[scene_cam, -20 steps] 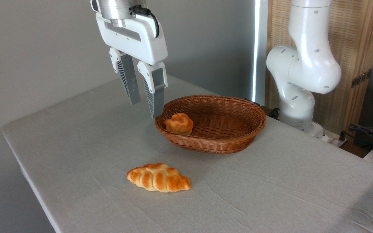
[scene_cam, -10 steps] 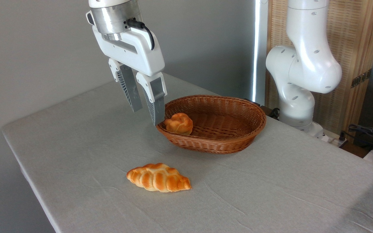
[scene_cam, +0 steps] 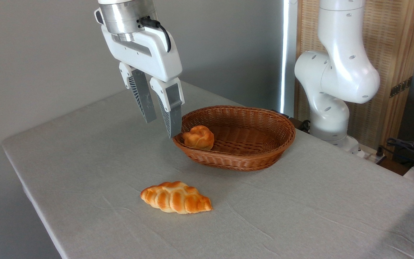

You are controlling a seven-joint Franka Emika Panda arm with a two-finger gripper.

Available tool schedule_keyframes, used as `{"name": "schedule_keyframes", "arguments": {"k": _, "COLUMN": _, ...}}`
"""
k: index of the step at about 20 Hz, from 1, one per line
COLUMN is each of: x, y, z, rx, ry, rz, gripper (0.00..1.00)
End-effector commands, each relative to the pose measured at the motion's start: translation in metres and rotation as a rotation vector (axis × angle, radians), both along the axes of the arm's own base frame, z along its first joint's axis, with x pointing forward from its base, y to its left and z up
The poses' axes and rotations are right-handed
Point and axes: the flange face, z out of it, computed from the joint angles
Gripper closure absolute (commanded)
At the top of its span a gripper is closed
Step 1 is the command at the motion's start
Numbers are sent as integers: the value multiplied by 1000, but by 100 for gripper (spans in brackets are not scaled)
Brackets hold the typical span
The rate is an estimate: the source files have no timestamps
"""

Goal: Put bread into the basket

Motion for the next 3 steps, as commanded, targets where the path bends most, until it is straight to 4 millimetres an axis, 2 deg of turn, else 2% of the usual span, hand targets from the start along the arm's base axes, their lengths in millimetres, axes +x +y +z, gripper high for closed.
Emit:
{"name": "schedule_keyframes", "arguments": {"k": 1, "x": 4, "y": 1, "z": 9, "rx": 4, "ry": -41, "rz": 15, "gripper": 0}}
{"name": "schedule_keyframes", "arguments": {"k": 3, "x": 5, "y": 1, "z": 8, "rx": 1, "ry": -41, "rz": 17, "gripper": 0}}
